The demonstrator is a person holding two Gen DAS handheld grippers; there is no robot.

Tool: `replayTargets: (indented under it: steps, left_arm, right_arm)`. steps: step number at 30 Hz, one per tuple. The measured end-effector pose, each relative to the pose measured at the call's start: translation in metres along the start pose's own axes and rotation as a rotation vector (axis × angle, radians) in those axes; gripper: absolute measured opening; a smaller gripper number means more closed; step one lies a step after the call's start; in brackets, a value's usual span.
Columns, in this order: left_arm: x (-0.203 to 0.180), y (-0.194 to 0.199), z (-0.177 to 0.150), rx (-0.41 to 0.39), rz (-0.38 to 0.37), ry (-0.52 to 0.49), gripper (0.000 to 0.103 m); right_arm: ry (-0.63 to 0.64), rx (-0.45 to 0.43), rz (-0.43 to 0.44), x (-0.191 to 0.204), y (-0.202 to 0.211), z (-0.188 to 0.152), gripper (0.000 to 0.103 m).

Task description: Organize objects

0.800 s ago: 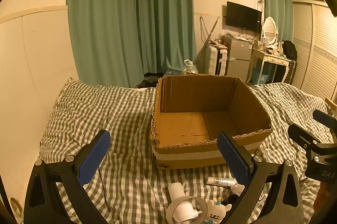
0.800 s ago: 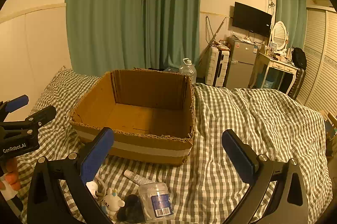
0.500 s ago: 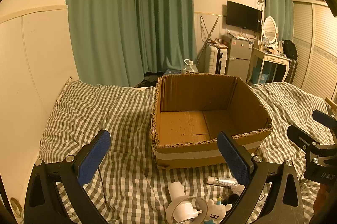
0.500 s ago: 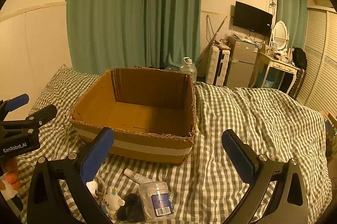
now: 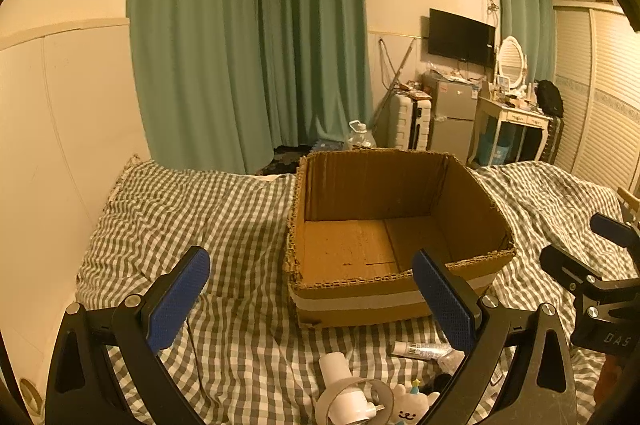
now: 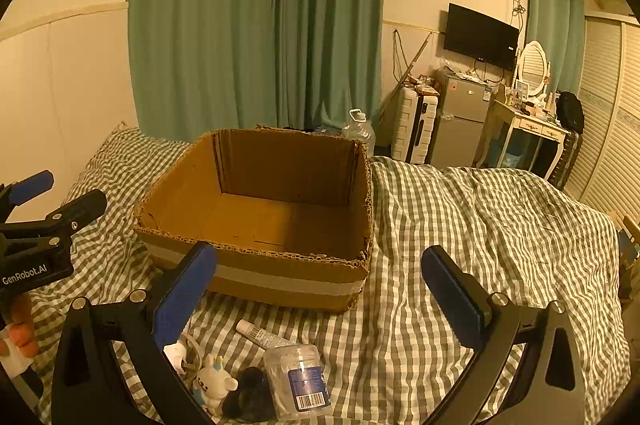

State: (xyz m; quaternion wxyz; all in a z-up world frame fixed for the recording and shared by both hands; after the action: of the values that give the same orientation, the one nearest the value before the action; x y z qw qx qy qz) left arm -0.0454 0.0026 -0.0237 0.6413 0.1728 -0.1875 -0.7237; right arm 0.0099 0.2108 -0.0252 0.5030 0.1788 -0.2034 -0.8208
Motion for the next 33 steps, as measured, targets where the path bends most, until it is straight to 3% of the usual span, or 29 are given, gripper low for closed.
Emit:
replayTargets:
  steps: [33]
  left_arm:
    - [-0.0044, -0.0005, -0.0008, 0.004, 0.002, -0.011, 0.103]
  right_arm:
    - [-0.053, 0.022, -0.068, -0.0011, -0.0001, 0.0, 0.103]
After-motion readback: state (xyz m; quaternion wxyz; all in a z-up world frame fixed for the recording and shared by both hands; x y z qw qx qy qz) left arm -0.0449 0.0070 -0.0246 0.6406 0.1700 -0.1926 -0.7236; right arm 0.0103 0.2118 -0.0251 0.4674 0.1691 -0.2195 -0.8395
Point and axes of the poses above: each gripper's, at about its wrist camera, not at the fingertips, and y roughly against the way its jaws point, x to its left, z to its top, the point moved 5 cm from there along -y, roughly the way its jaws point, and after that the axes turned 5 degrees about -z, right-handed, at the moved point
